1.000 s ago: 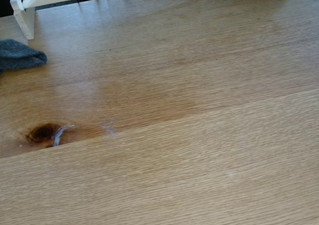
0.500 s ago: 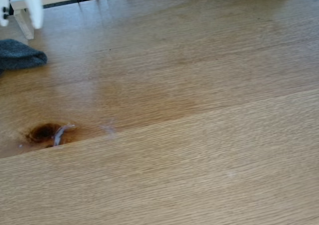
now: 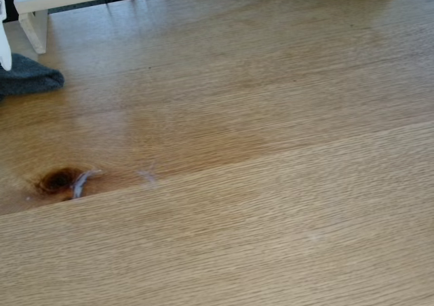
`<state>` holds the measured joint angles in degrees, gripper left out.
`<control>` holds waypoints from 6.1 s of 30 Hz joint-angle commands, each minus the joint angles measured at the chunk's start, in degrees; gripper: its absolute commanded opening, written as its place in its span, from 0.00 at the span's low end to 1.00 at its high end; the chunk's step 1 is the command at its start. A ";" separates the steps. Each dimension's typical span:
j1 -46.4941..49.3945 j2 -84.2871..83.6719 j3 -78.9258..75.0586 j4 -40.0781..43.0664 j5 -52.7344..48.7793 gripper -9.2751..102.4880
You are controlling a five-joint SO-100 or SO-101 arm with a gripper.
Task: Clean the area in front of the robot
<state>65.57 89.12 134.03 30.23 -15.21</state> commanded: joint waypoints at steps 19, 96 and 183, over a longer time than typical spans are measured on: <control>-3.08 -10.55 -4.66 -6.94 -10.46 0.09; -62.31 -36.65 -28.56 -40.61 7.56 0.08; -47.99 -15.38 -38.50 16.52 -1.14 0.08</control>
<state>27.51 65.04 96.68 46.93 -19.34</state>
